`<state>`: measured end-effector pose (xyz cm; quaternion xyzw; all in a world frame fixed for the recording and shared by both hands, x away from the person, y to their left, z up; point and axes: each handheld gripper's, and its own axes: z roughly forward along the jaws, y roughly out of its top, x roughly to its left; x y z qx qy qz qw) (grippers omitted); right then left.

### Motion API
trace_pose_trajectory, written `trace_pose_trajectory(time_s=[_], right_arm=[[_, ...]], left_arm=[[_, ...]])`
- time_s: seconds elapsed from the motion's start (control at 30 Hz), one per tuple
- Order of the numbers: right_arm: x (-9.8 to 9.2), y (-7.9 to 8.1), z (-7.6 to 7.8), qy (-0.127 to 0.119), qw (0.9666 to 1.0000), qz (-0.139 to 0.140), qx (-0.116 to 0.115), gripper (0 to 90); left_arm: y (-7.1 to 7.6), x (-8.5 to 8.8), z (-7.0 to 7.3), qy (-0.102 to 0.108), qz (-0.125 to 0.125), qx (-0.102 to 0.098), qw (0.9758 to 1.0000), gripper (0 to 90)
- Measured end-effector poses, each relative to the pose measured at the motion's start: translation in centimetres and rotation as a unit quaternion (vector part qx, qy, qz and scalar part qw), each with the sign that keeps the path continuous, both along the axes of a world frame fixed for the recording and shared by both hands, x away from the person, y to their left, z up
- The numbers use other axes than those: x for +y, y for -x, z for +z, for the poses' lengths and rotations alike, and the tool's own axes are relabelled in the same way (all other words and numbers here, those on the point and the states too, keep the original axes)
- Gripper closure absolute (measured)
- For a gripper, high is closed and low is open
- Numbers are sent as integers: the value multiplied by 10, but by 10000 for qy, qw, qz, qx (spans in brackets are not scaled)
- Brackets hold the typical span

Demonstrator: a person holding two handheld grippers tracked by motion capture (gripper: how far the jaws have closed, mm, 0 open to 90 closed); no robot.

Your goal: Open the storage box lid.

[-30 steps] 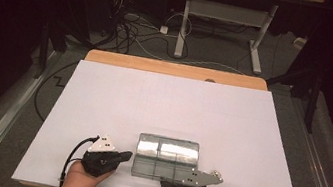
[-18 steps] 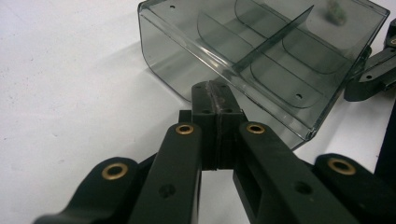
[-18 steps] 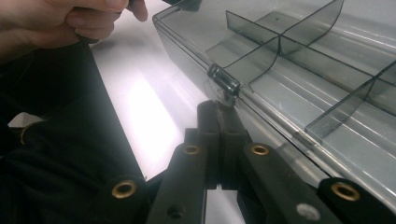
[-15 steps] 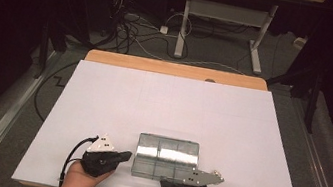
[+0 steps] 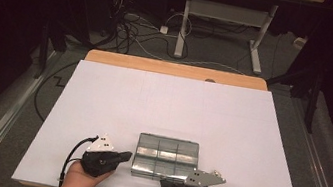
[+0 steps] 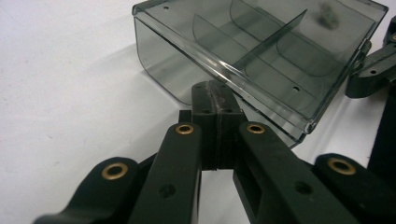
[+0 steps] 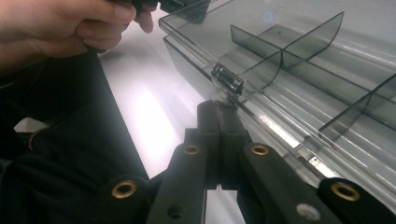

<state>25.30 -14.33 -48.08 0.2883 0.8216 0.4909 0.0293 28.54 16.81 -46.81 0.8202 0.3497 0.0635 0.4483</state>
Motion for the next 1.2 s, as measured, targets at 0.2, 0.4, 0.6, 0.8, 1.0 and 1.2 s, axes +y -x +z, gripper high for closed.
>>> trace_pose_trajectory(time_s=[0.2, 0.4, 0.6, 0.8, 1.0, 1.2], right_arm=[[-1, -2, 5, -84, 9999, -27, -97, 900], [-1, -4, 15, -159, 9996, -46, -218, 900], [0, -6, 23, -202, 9990, -46, -388, 900], [0, -7, 28, -237, 9985, -73, -495, 900], [0, -6, 28, -209, 9983, -96, -529, 900], [0, -6, 27, -173, 9984, -95, -532, 900]], left_arm=[[2, -1, 1, 22, -29, -18, 10000, 873], [2, 1, 3, 214, -65, -10, 9997, 873], [7, -3, 9, 356, -146, -122, 9992, 873], [7, -9, 10, 409, -185, -157, 9989, 873], [2, -13, 9, 437, -157, -211, 9987, 873], [1, -15, 8, 401, -160, -205, 9989, 873]])
